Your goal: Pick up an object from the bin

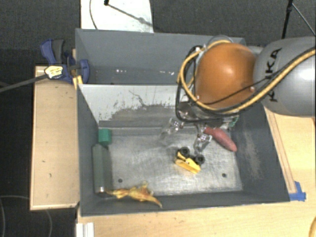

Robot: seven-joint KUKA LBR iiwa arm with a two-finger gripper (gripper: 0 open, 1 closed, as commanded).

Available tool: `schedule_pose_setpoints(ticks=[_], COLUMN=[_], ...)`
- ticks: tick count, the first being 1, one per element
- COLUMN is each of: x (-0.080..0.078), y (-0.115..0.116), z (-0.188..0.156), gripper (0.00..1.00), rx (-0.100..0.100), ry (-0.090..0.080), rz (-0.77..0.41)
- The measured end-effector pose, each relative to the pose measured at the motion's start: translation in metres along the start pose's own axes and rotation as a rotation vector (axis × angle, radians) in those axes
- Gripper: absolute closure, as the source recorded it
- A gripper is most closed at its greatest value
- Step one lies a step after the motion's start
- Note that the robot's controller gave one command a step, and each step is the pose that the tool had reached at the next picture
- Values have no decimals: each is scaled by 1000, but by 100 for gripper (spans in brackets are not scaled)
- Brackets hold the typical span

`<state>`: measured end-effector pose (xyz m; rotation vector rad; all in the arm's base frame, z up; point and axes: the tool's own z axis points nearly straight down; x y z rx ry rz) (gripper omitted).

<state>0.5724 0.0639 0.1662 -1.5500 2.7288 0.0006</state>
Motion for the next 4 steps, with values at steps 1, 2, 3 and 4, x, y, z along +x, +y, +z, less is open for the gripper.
schedule_pose_setpoints(ticks=[1,2,3,4], x=[38,39,39,54], y=[5,-11,-11,-12], z=[38,88,88,-41], gripper=[0,100,100,100], rx=[4,-10,-10,0], ry=[-4,24,24,1], rz=[-68,-76,-74,-58])
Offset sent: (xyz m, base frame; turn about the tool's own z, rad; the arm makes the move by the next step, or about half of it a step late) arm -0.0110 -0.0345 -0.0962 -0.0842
